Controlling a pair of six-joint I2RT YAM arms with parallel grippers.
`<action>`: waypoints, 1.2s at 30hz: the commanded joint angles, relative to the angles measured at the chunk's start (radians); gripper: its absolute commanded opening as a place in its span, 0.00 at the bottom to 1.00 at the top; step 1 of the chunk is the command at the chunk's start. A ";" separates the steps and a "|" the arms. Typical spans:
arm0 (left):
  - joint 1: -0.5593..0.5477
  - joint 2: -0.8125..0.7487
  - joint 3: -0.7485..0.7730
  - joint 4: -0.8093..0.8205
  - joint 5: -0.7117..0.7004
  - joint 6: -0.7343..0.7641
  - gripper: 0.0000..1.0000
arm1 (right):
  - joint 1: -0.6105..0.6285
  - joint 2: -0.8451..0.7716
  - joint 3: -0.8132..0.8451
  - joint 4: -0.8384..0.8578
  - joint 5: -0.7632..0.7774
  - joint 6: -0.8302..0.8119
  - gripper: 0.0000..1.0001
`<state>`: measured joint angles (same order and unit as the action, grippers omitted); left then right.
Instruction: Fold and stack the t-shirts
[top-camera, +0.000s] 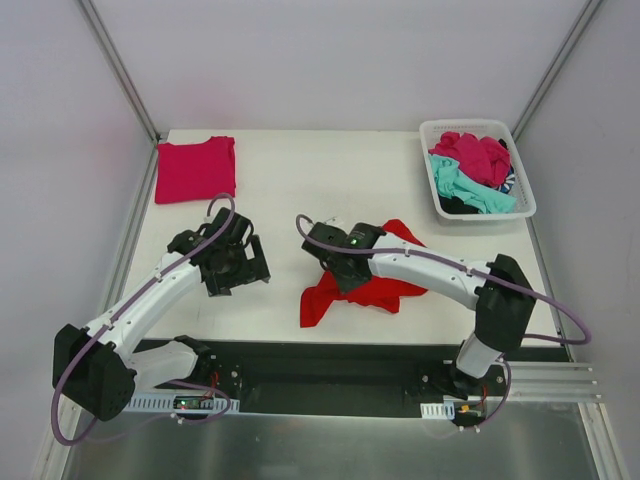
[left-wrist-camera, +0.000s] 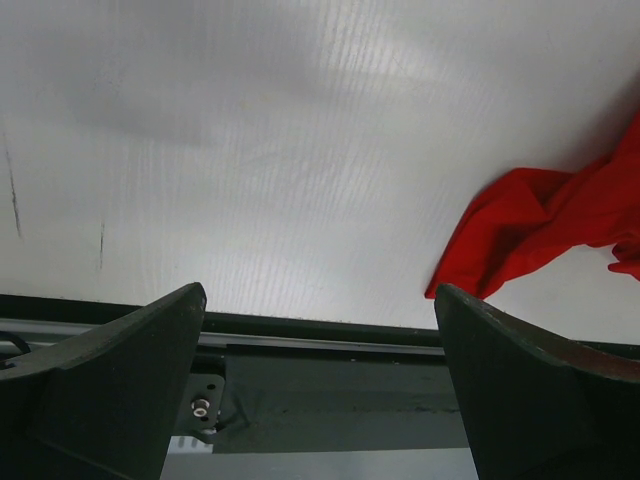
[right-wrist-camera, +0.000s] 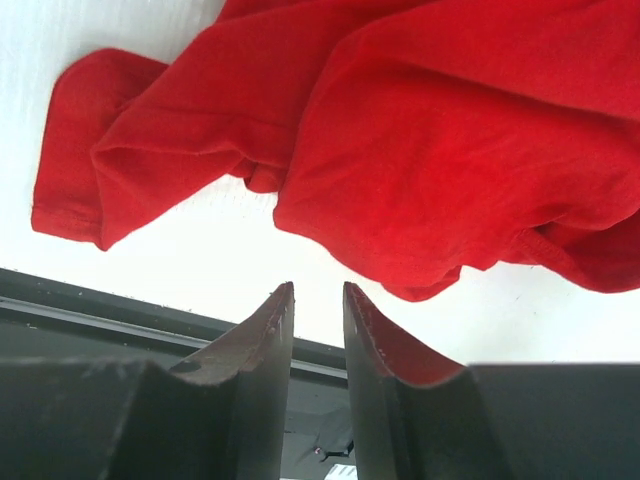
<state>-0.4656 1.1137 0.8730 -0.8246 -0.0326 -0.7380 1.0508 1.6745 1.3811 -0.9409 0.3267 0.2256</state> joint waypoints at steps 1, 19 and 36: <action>-0.007 0.005 0.027 -0.015 -0.033 -0.009 0.99 | 0.037 0.008 -0.020 -0.007 0.051 0.075 0.29; 0.090 -0.009 0.006 -0.016 0.017 0.032 0.99 | 0.094 0.197 -0.042 0.085 -0.005 0.118 0.27; 0.090 -0.022 0.003 -0.016 0.030 0.037 0.99 | 0.068 0.214 -0.002 0.048 0.025 0.072 0.27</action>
<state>-0.3786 1.1095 0.8726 -0.8246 -0.0090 -0.7166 1.1271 1.9095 1.3651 -0.8658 0.3283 0.3099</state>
